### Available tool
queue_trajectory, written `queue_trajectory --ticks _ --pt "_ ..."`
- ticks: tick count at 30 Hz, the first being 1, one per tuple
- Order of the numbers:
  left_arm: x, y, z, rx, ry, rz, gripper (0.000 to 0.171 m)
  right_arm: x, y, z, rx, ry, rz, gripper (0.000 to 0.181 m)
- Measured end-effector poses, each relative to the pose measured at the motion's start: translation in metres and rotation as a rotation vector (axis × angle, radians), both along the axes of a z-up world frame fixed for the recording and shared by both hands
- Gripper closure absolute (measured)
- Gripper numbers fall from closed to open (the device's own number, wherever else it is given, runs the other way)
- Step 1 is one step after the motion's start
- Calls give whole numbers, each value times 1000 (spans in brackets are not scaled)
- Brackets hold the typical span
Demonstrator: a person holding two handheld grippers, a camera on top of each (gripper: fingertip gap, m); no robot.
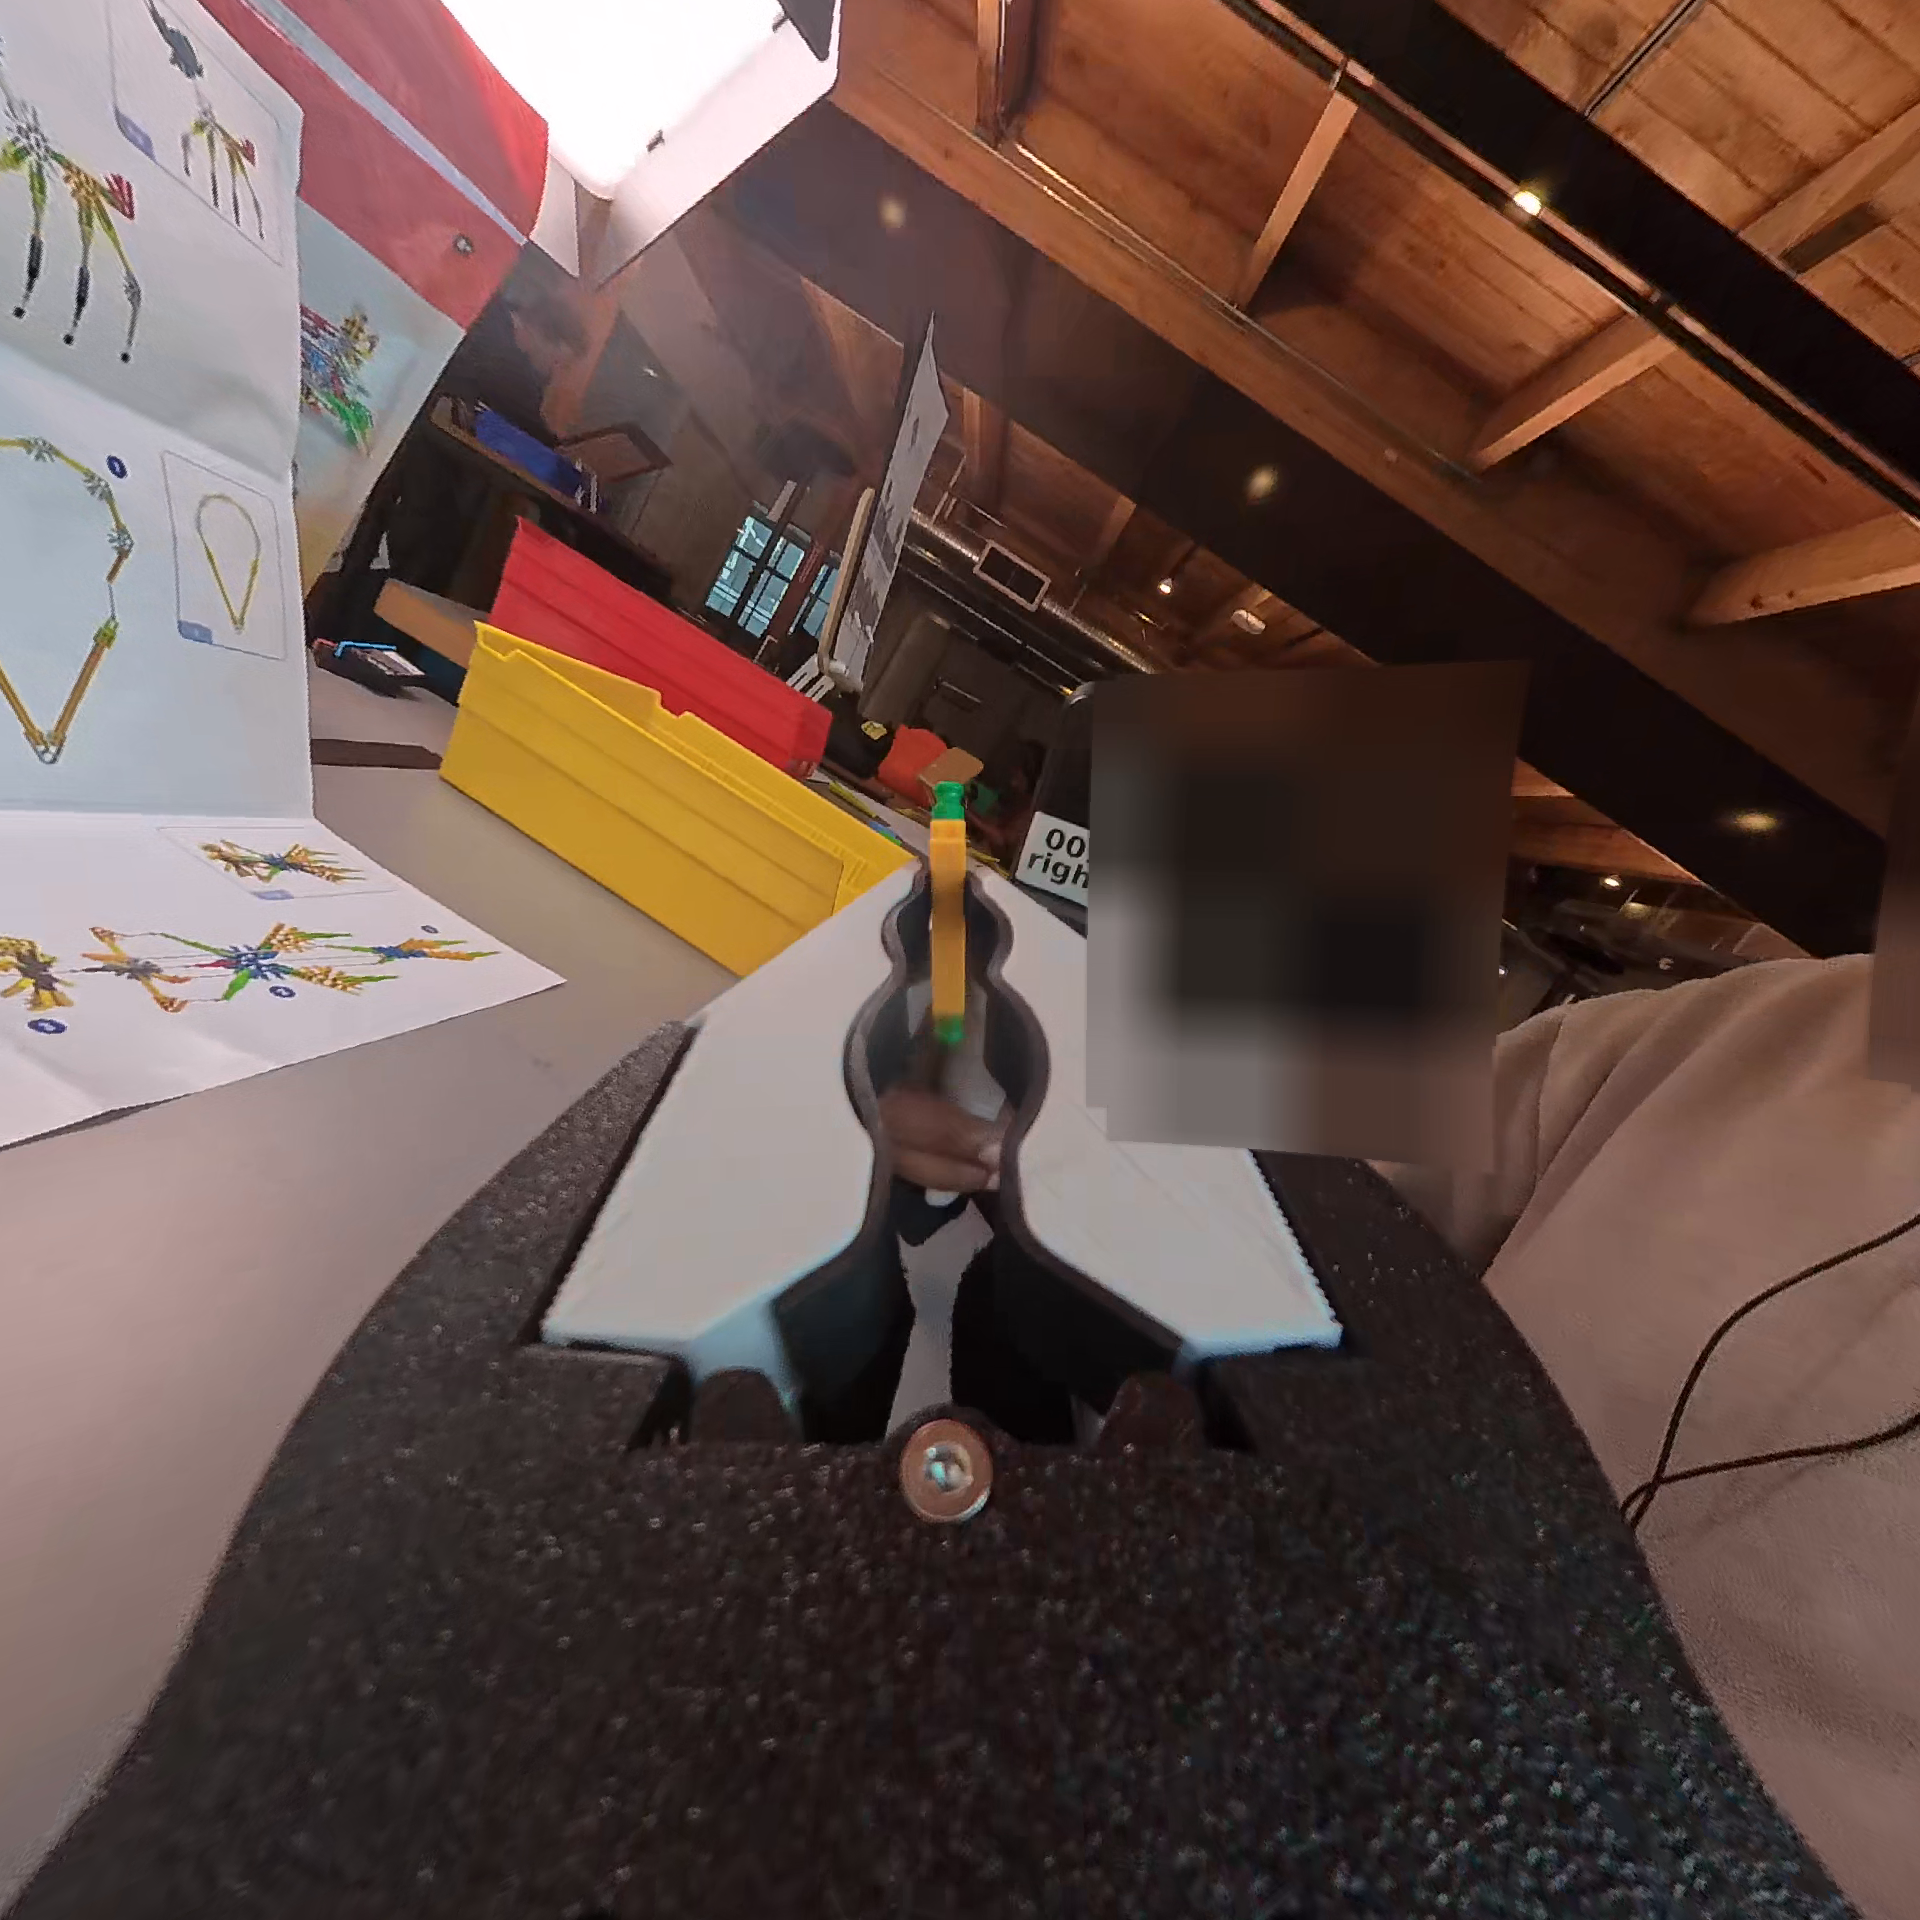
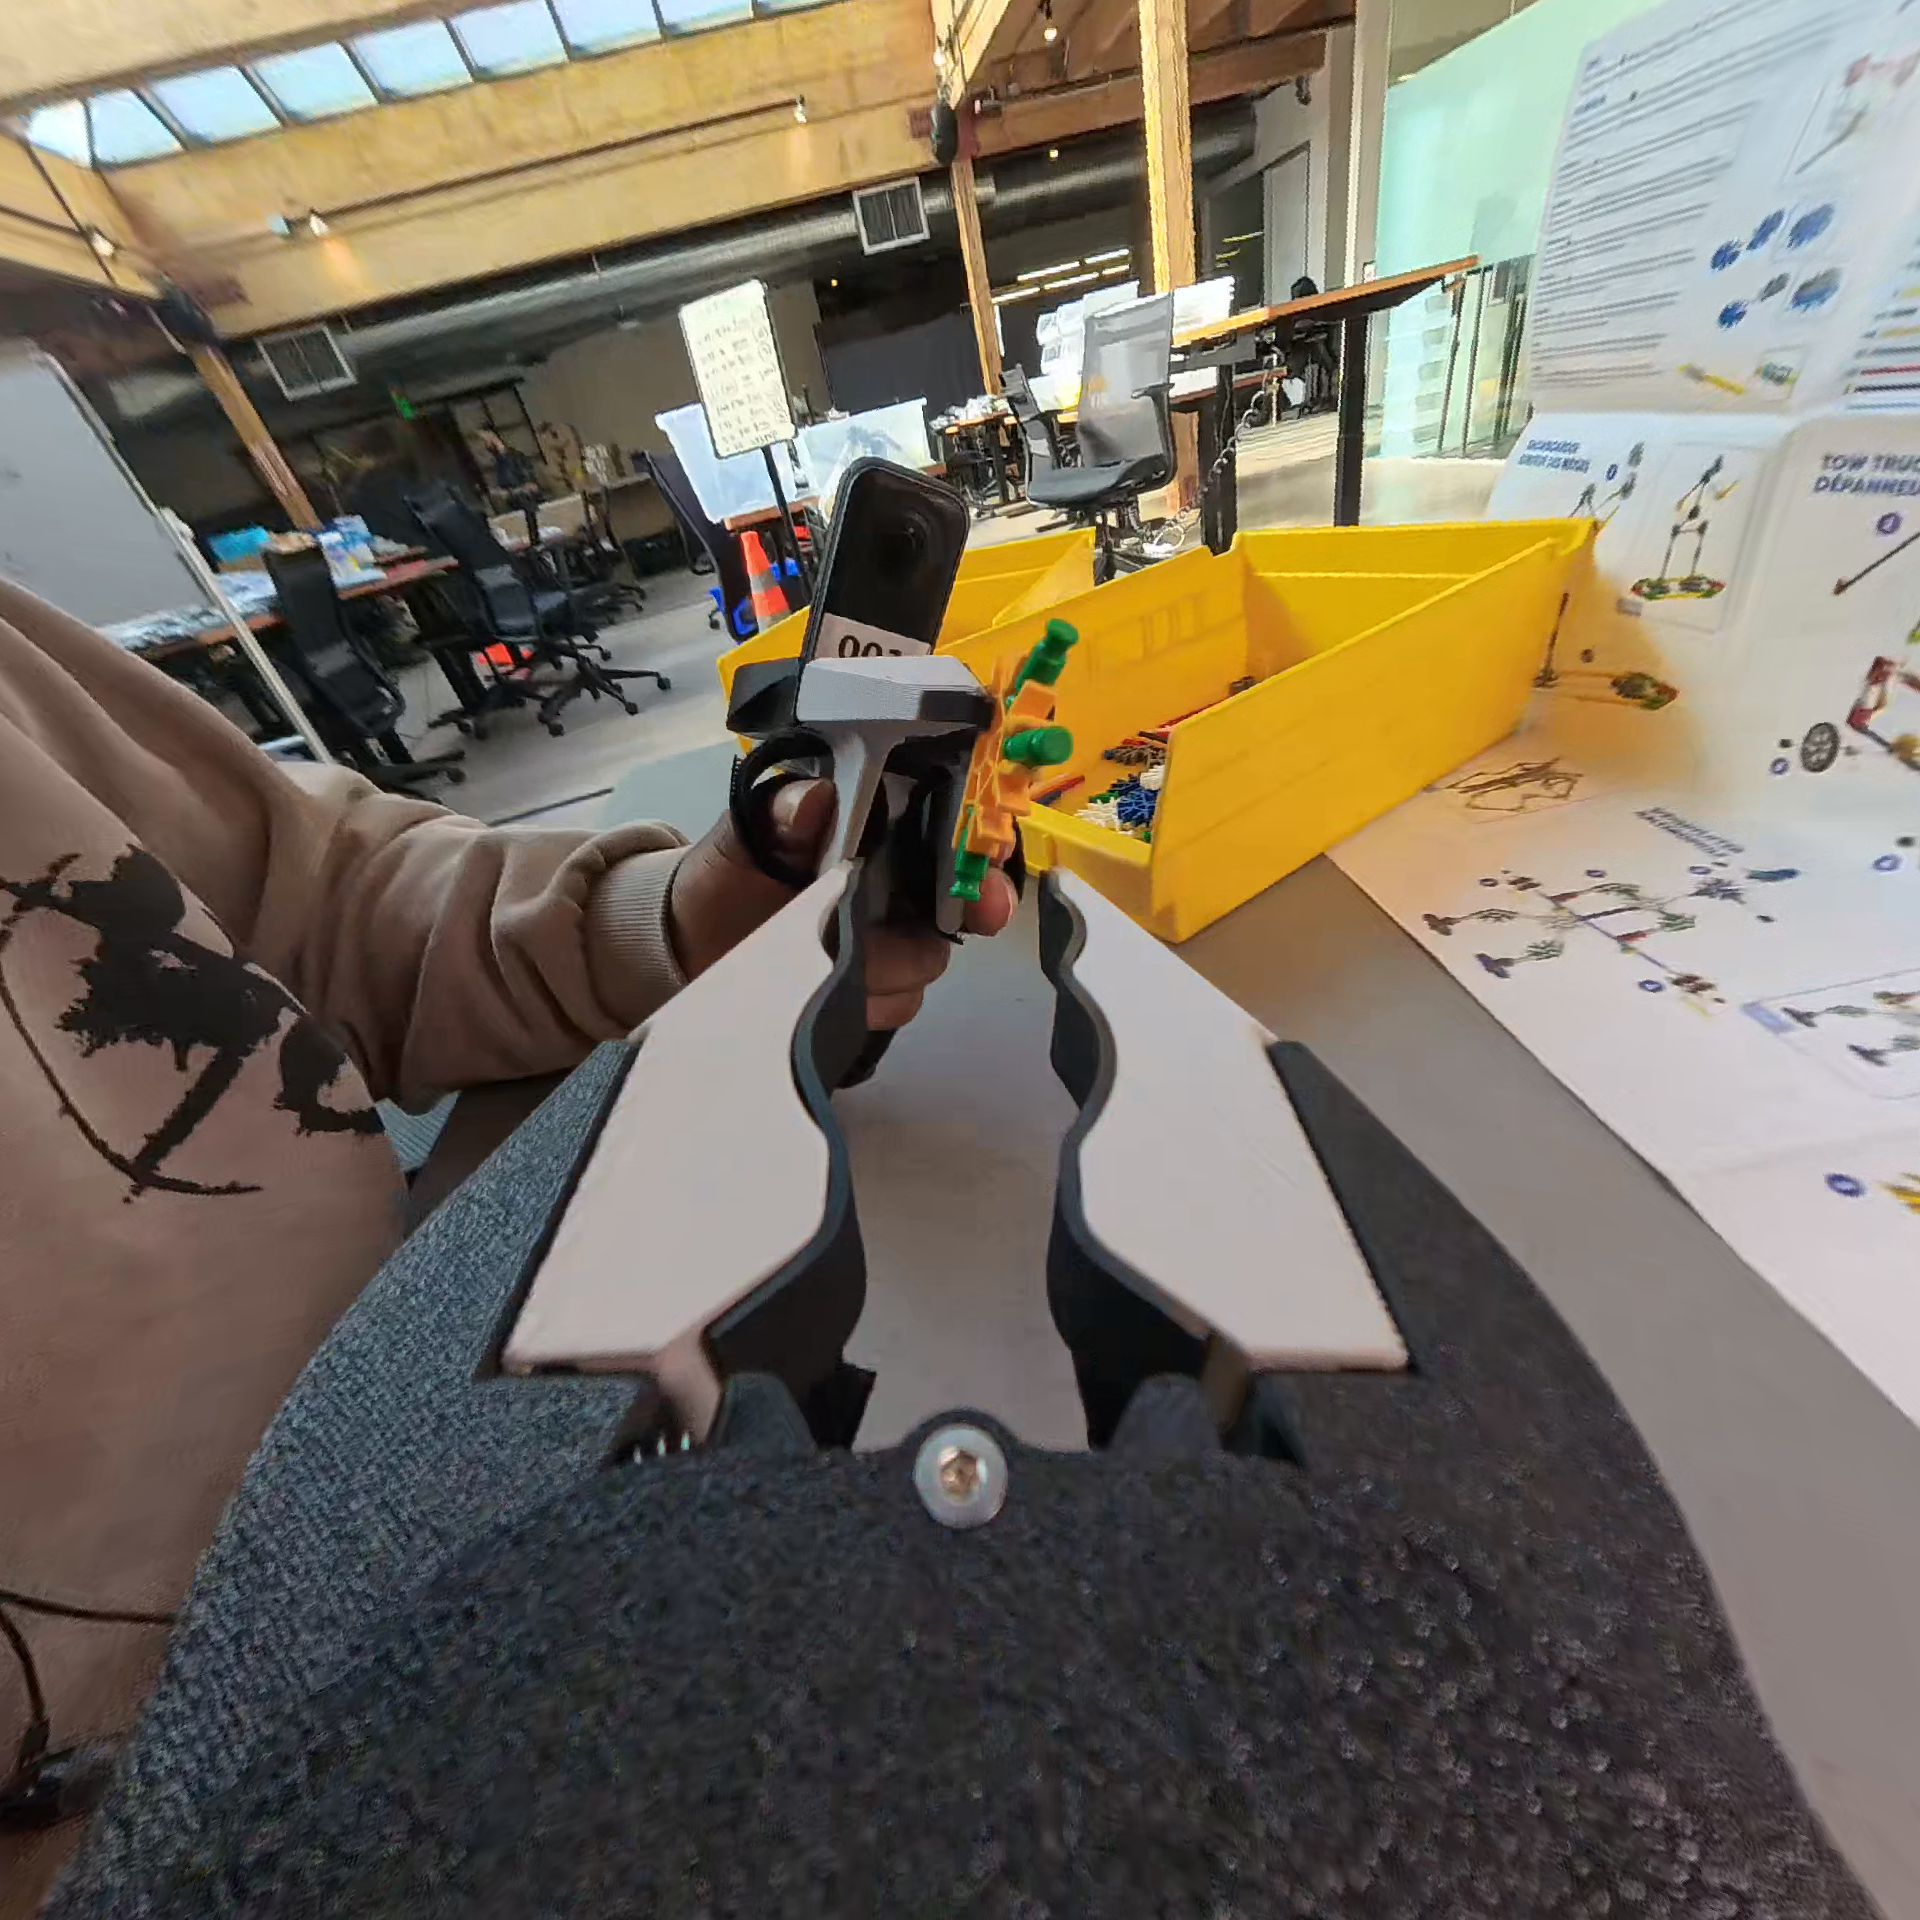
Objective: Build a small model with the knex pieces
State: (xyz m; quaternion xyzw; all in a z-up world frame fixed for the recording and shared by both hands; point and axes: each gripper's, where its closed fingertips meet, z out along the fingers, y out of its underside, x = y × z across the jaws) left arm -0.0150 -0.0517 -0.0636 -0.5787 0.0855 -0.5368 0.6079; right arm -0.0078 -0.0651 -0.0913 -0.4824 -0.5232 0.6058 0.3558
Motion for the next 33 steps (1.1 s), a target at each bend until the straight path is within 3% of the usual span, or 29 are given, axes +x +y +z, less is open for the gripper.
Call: queue_trajectory --ticks 3,8,13,21,28,31,33 --pt "4 -2 4 44 -7 26 166 -7 -6 -2 -66 9 9 177" --pt "5 -9 10 106 54 31 166 4 4 15 -109 69 22 178" --pt "11 -14 8 106 96 -13 167 10 0 14 -52 44 62 178" --pt "9 -13 8 125 125 20 167 14 6 22 -152 80 82 175" --pt "10 -11 1 88 178 15 165 16 9 23 -126 86 67 177" --pt "11 -13 -4 71 245 -29 150 17 3 19 -93 49 102 177" --pt "14 -16 -5 59 260 -81 148 18 -1 16 -76 29 126 177"
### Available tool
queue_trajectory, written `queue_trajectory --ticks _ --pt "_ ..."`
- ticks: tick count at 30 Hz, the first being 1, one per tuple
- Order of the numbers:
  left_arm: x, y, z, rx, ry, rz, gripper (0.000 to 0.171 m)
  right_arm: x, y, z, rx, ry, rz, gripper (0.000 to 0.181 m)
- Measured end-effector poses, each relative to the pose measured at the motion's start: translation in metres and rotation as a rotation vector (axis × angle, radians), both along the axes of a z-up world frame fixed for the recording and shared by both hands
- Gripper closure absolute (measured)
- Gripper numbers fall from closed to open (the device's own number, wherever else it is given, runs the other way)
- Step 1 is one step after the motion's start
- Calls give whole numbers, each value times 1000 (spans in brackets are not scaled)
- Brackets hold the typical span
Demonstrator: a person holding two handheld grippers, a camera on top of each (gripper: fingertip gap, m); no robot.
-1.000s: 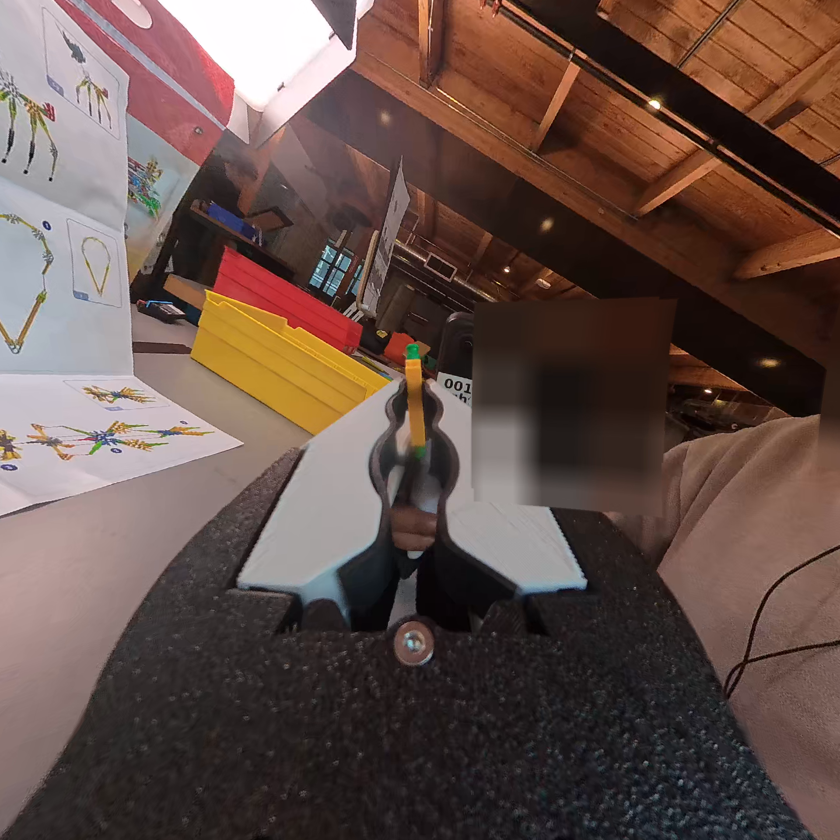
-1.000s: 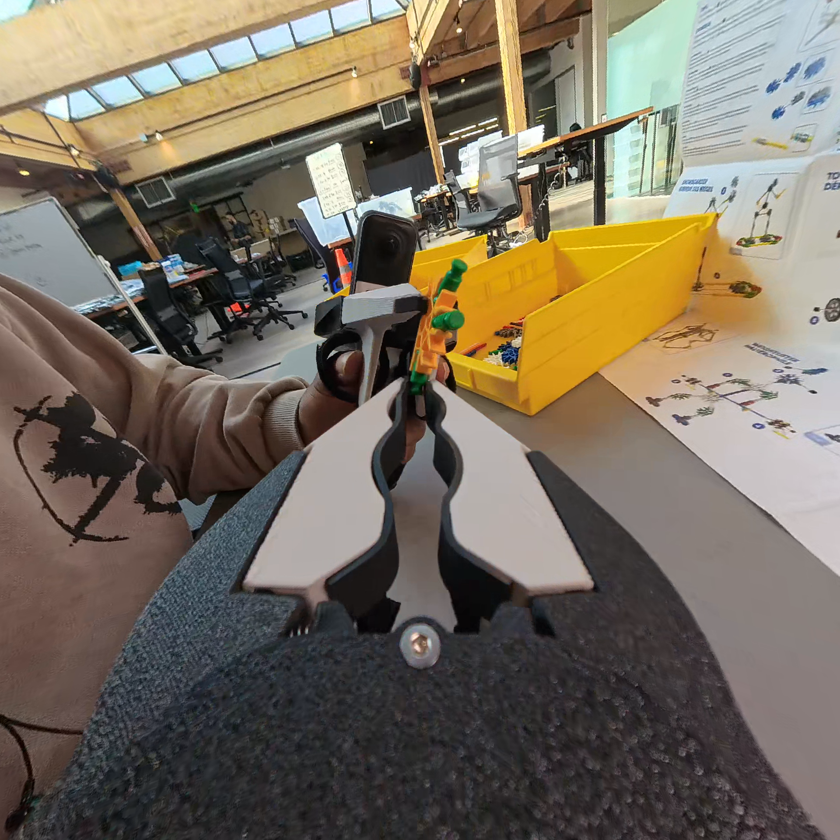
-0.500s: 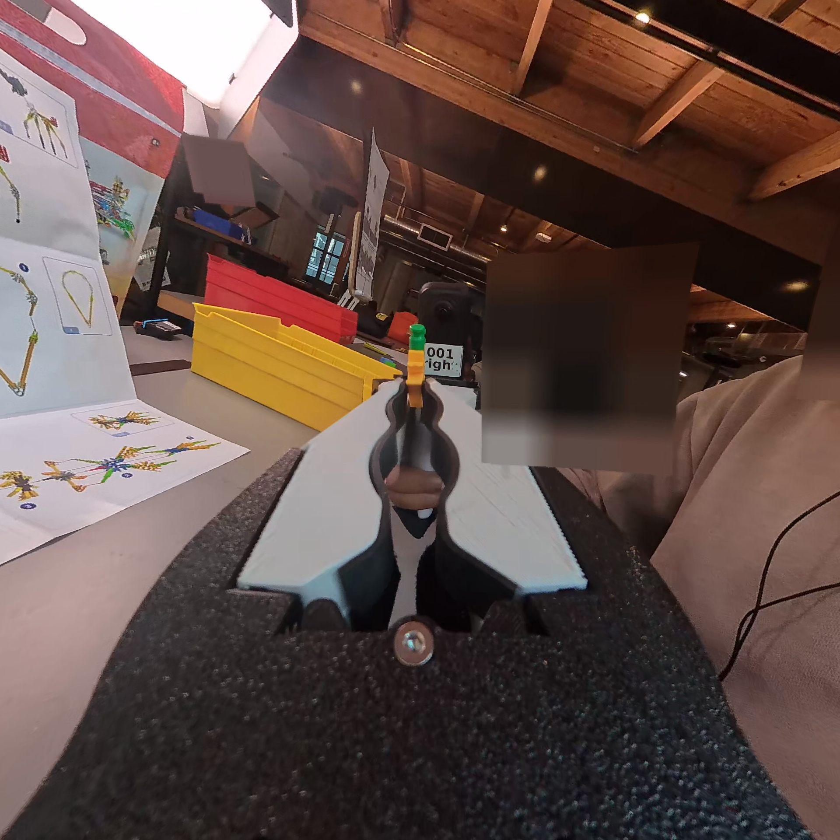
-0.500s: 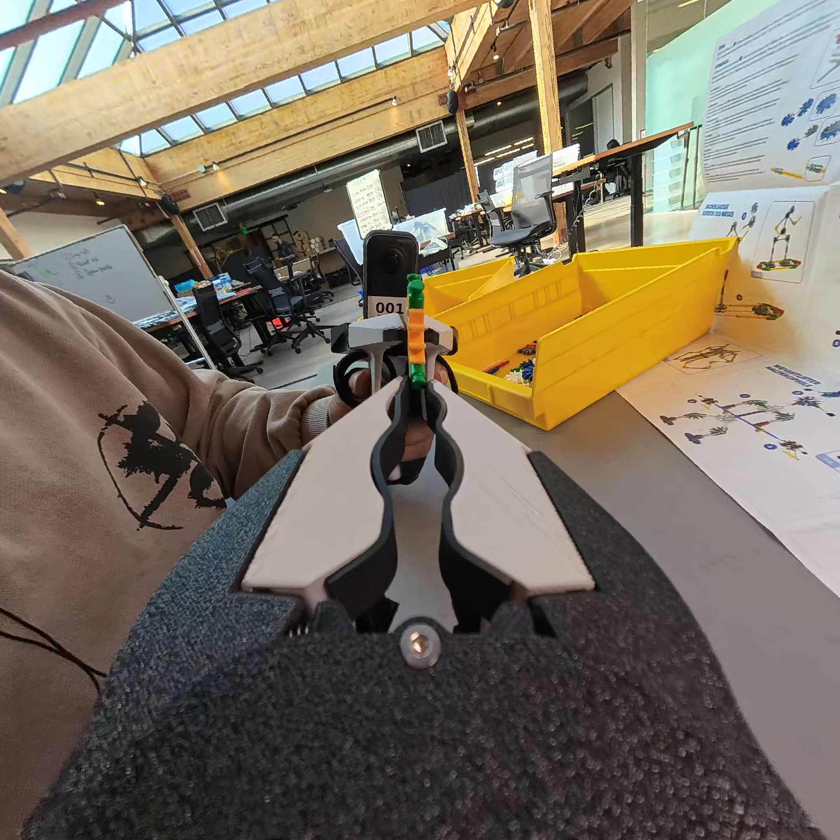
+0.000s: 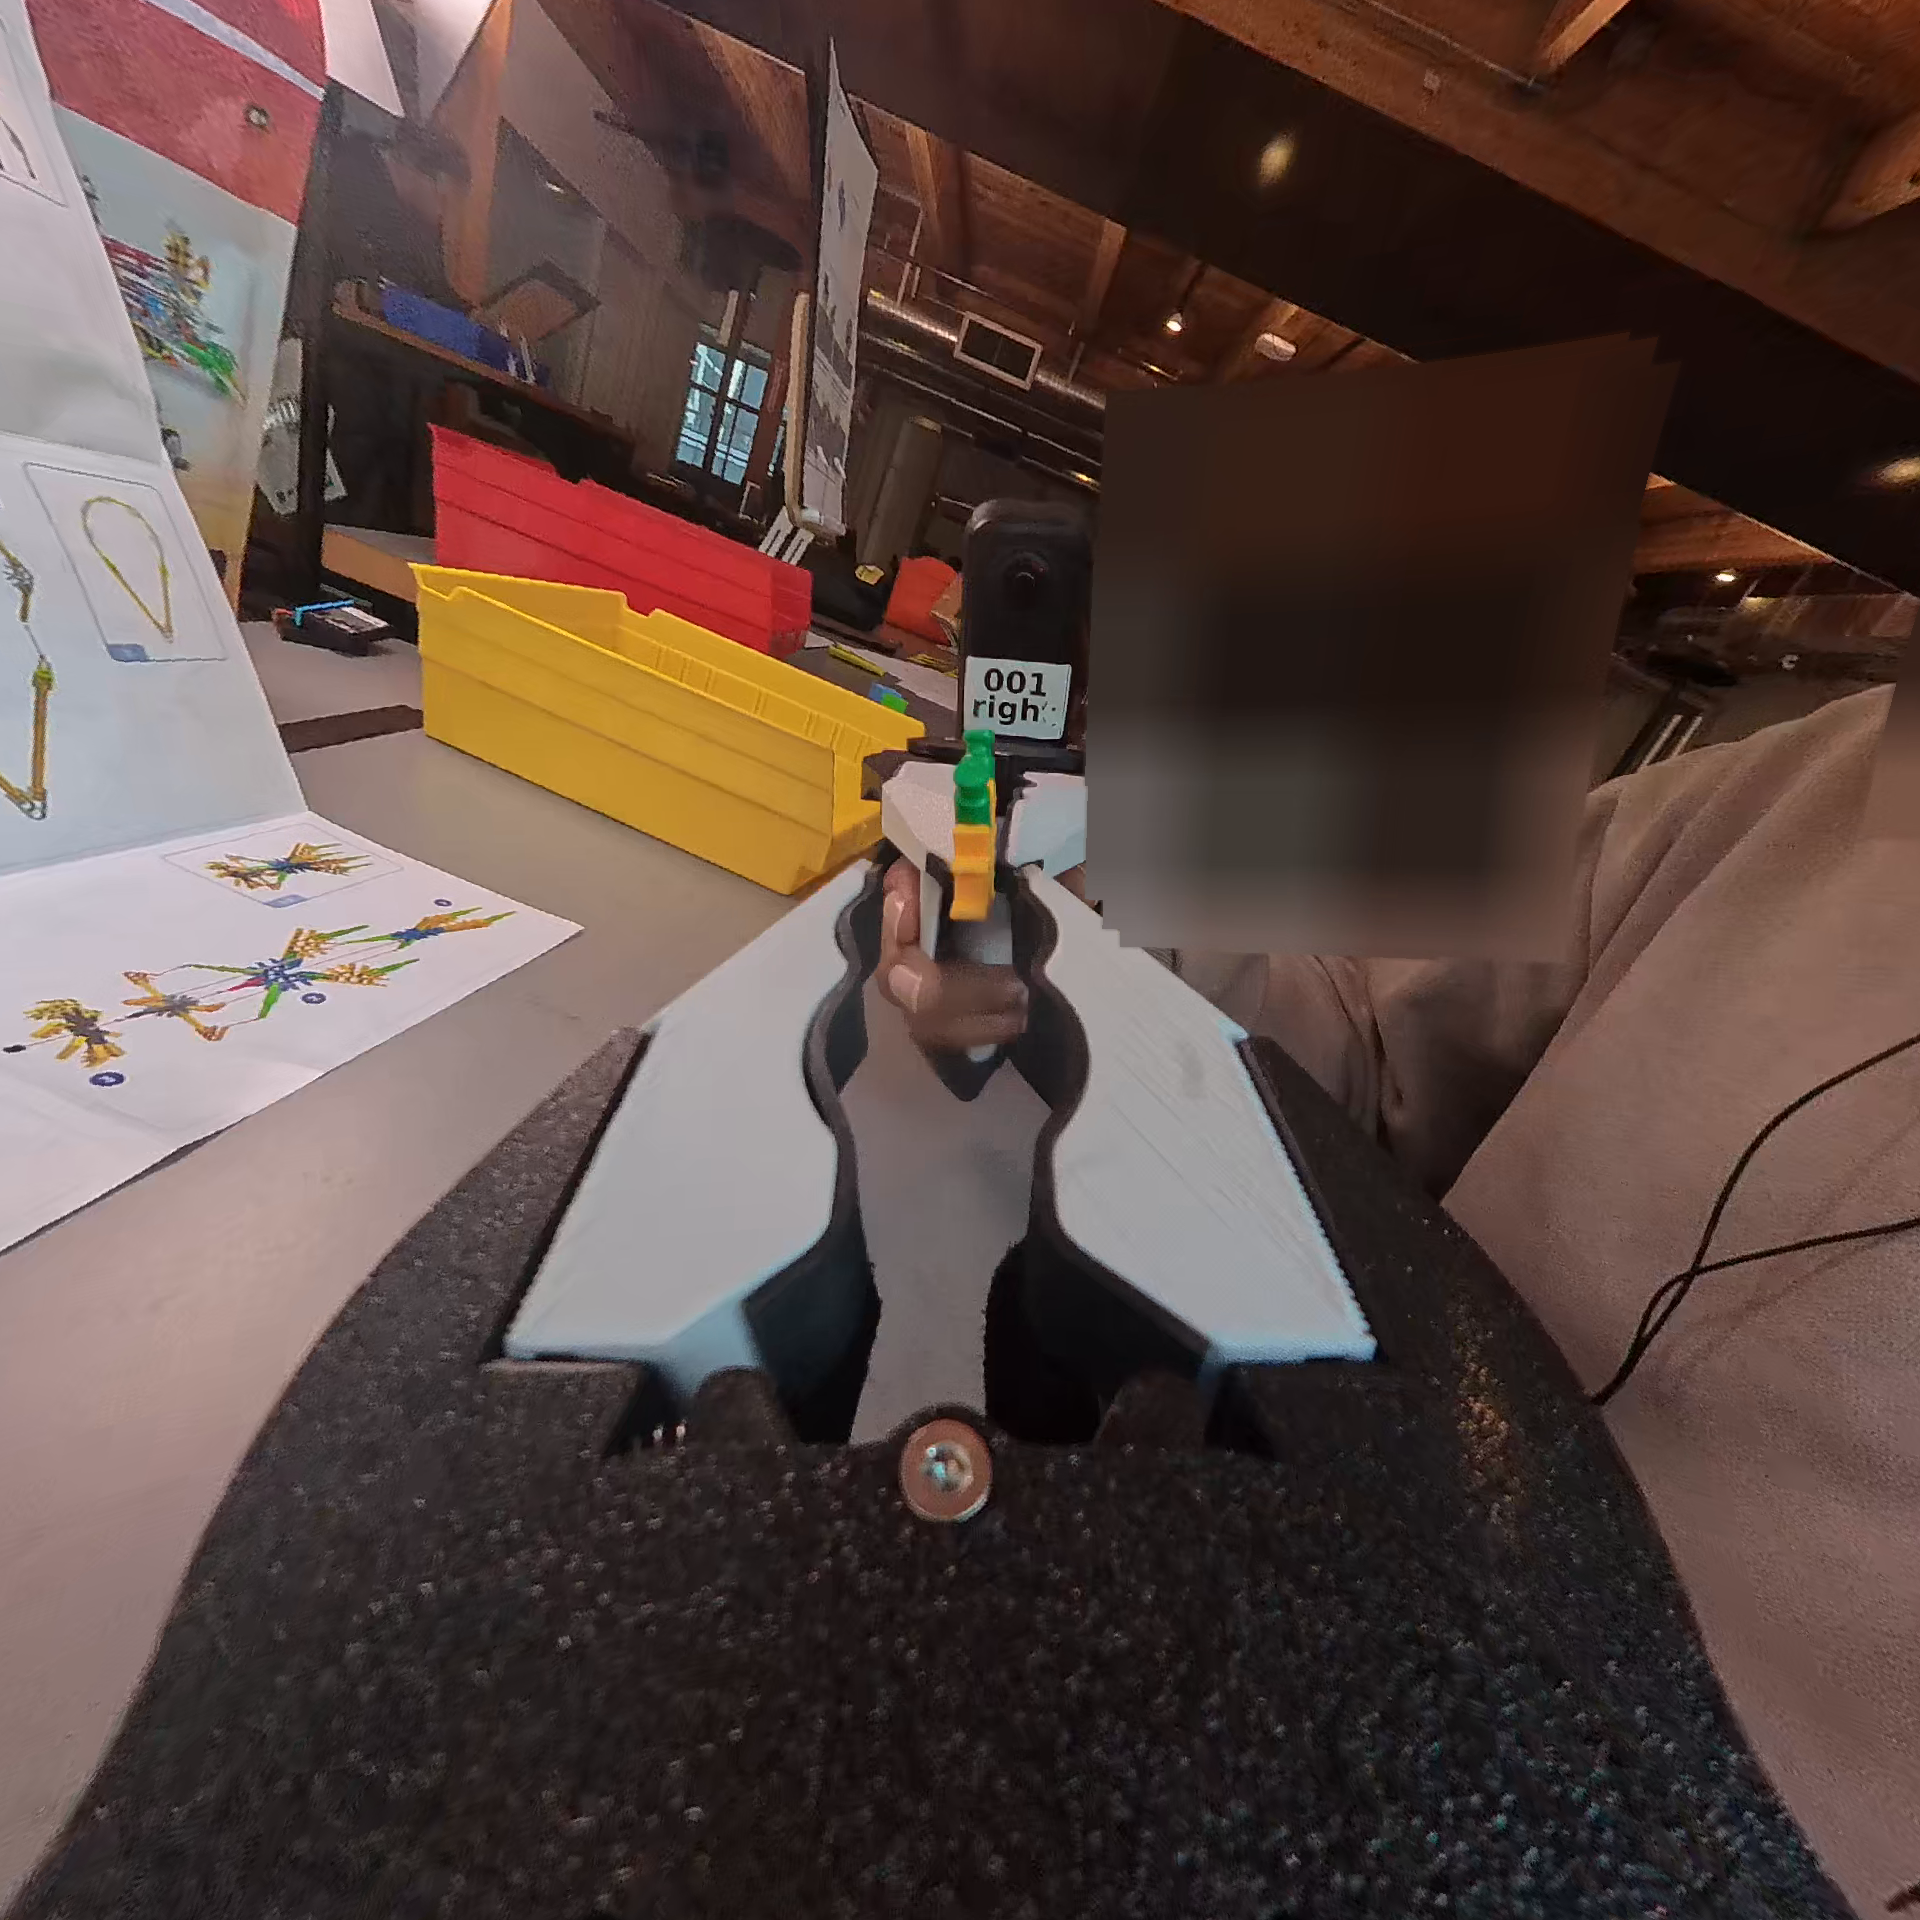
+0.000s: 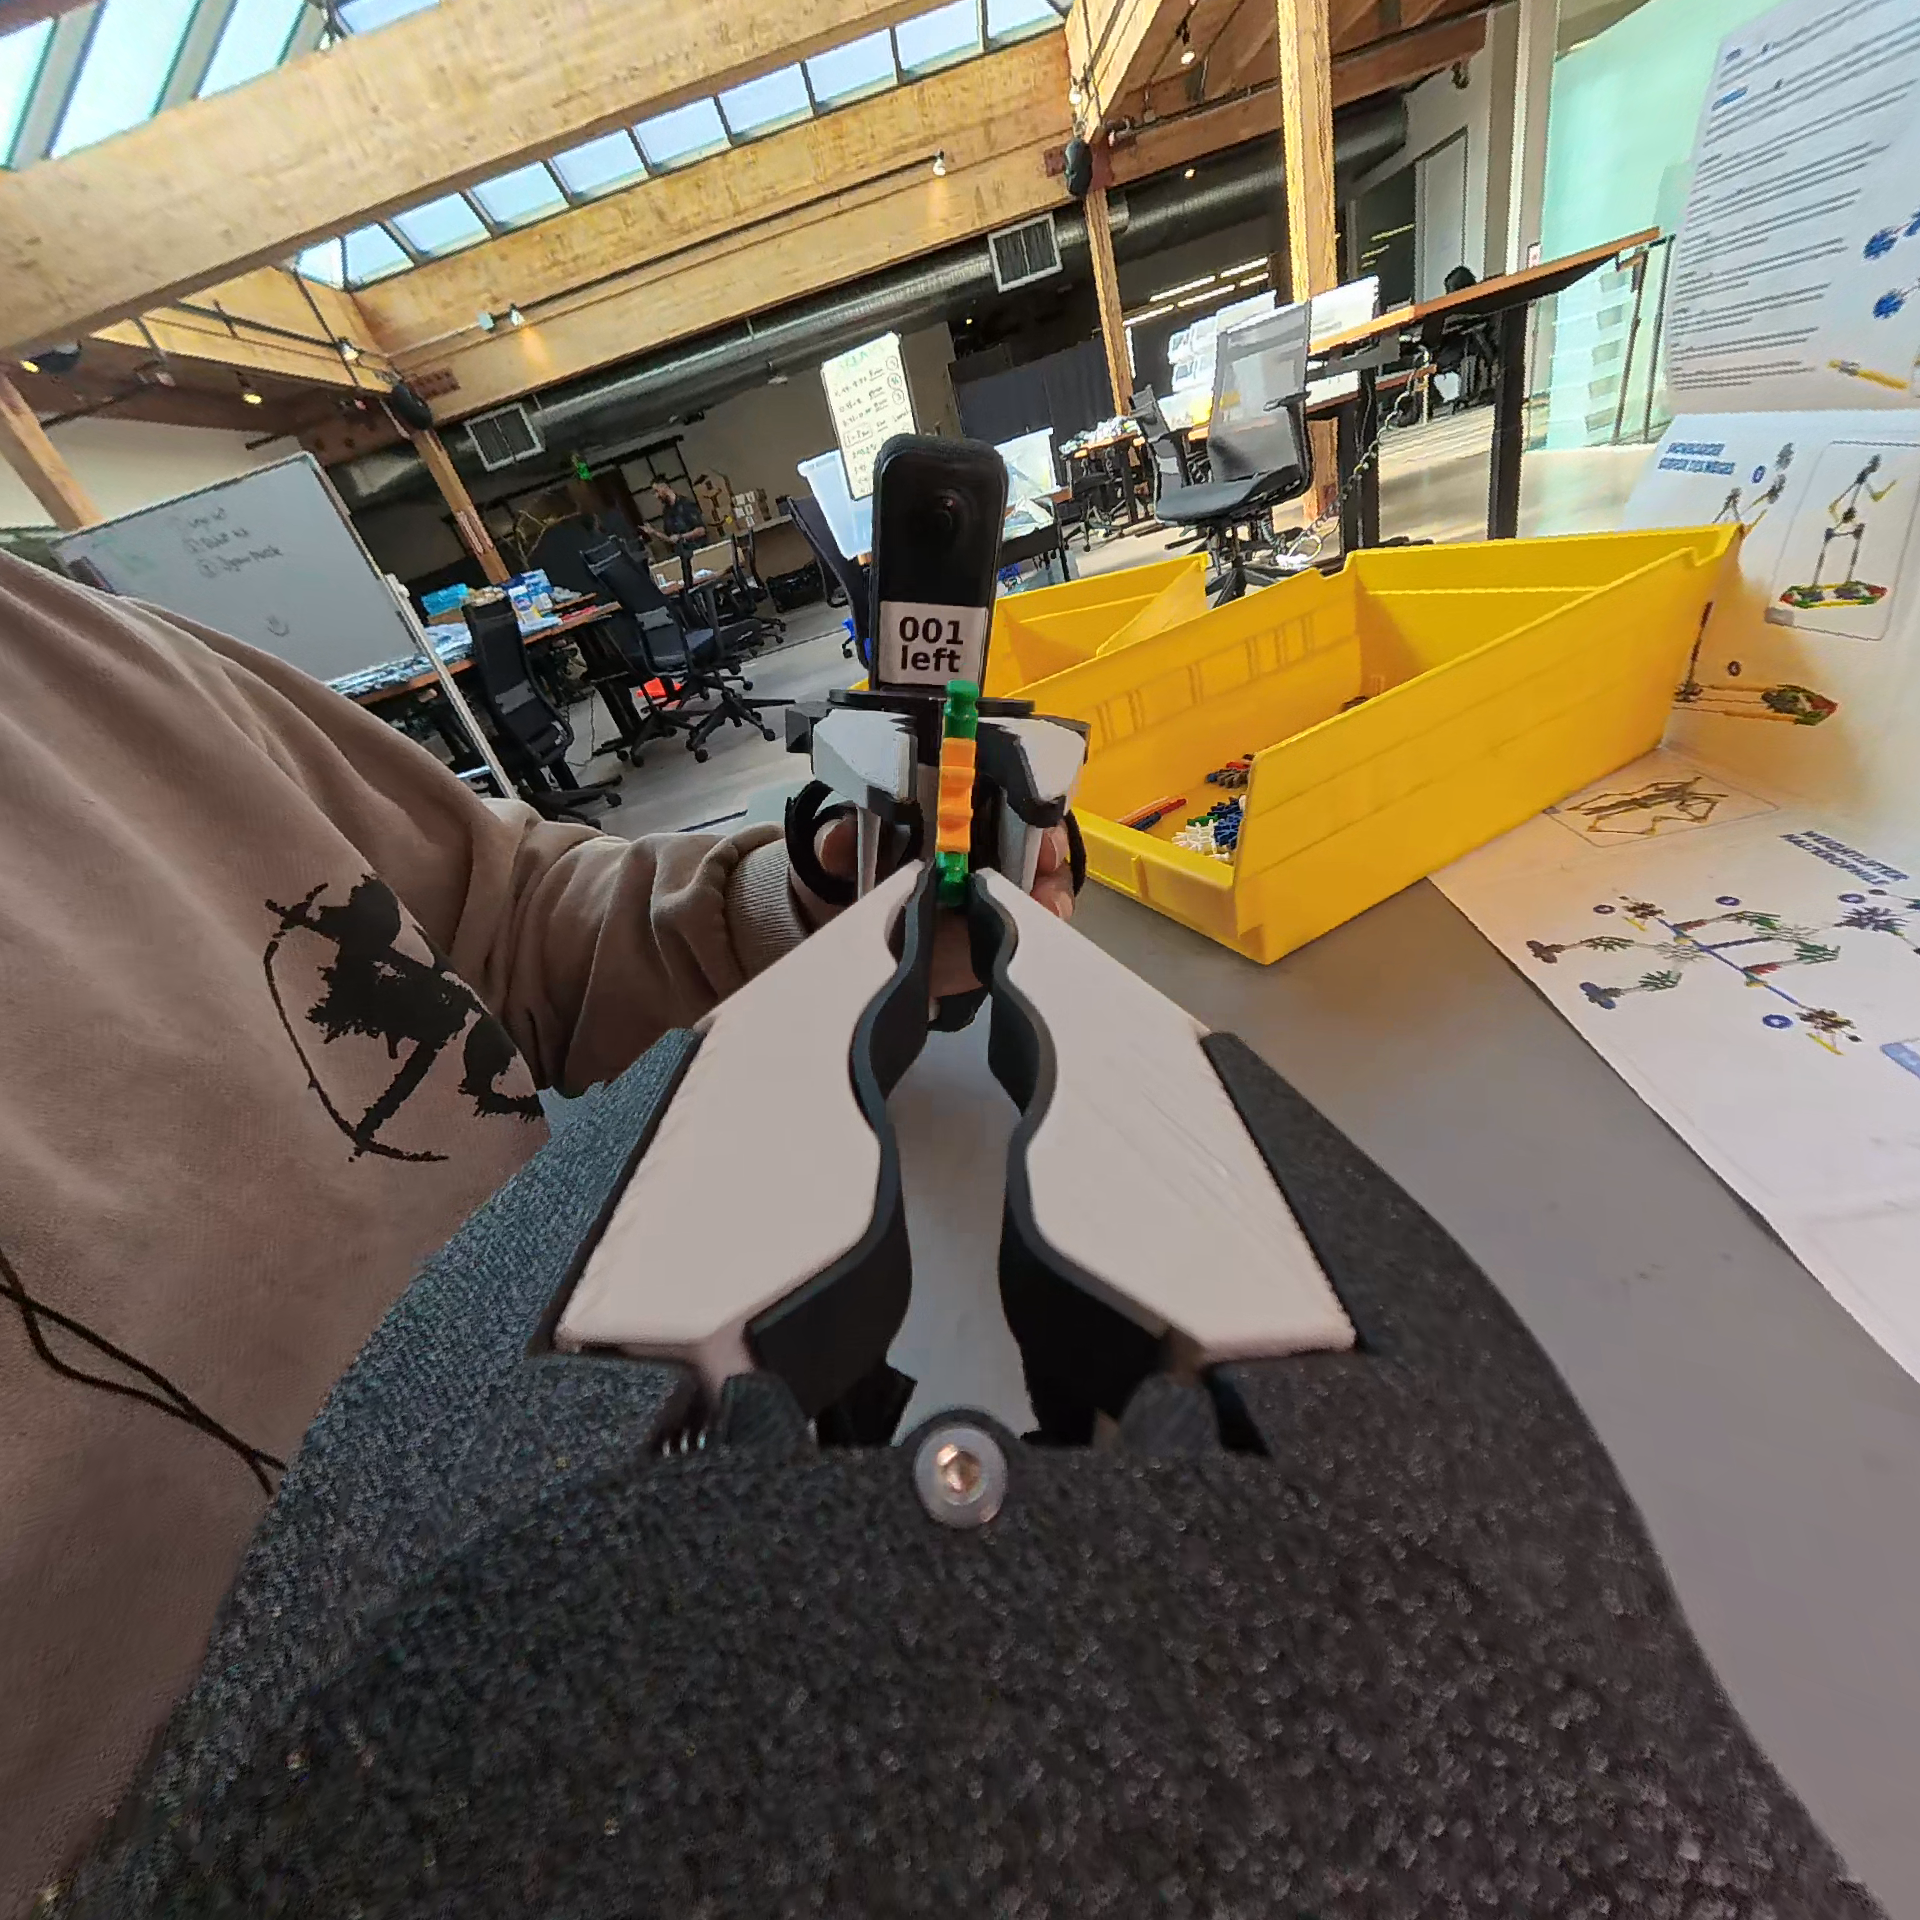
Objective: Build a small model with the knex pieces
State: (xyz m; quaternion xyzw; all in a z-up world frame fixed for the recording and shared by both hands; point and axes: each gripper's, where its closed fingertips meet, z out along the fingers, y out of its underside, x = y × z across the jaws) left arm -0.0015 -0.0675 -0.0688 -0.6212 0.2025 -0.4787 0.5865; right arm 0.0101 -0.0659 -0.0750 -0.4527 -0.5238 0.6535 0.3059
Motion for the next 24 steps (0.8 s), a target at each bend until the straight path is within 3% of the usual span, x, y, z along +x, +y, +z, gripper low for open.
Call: queue_trajectory --ticks 3,8,18,24 --pt "6 -4 -6 -39 26 -68 149 0 -3 -6 7 -30 24 177" --pt "10 -6 -11 -55 26 -88 166 0 -7 -14 39 -65 47 177" --pt "6 7 -12 -18 -9 41 167 -4 7 -14 -57 -57 -12 176" --pt "8 9 -8 -11 -63 48 167 -2 8 -11 -54 -38 -10 176"
